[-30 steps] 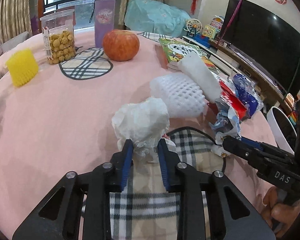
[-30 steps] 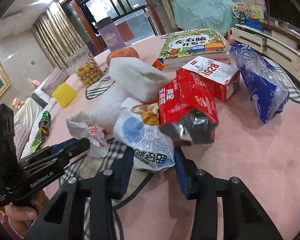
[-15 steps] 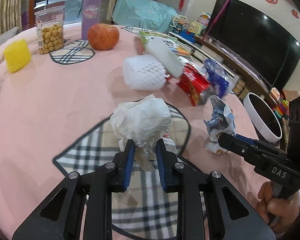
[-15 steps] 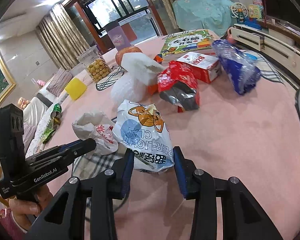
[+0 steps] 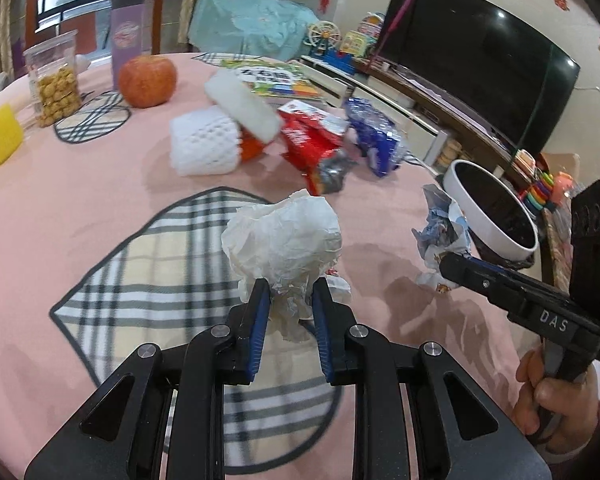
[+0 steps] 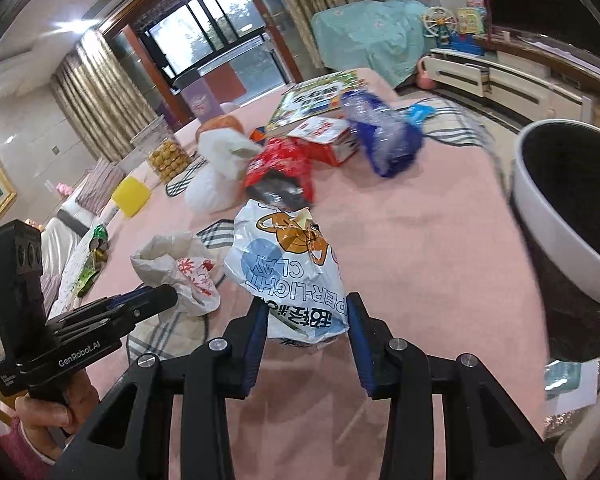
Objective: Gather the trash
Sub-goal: 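Lift the white tissue with the left tool toward the bin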
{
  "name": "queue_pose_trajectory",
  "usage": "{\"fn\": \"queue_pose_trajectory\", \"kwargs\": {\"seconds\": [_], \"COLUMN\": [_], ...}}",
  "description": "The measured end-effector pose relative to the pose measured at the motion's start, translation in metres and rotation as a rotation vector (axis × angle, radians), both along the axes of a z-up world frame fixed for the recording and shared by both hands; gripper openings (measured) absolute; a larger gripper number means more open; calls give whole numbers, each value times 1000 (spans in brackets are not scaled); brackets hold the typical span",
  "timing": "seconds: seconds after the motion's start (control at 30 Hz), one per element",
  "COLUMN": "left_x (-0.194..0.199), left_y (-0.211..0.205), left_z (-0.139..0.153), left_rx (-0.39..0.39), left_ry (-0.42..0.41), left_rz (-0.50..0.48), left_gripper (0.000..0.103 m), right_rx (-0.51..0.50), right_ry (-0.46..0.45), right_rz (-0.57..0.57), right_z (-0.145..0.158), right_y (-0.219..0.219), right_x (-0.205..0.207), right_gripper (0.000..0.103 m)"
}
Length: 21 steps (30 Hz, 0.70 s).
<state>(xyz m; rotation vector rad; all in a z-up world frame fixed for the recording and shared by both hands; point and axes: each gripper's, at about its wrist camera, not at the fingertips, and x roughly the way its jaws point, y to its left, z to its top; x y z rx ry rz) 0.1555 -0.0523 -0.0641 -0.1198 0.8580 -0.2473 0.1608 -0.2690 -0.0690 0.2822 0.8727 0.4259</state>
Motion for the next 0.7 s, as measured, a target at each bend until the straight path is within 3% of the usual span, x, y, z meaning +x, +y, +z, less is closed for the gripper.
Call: {"fn": "queue_pose_trajectory", "kwargs": {"seconds": [0.7], "left_x": [7], "left_y": [-46], "left_z": [8], "left_rx": [34], "left_ry": [-4], "left_rz": [-68], "left_gripper": [20], "right_rx": [9], "right_ry": [-4], "right_rz": [-70], "right_z": [3], "right_y": [-50], "right_x": [-6], "right_gripper": [39]}}
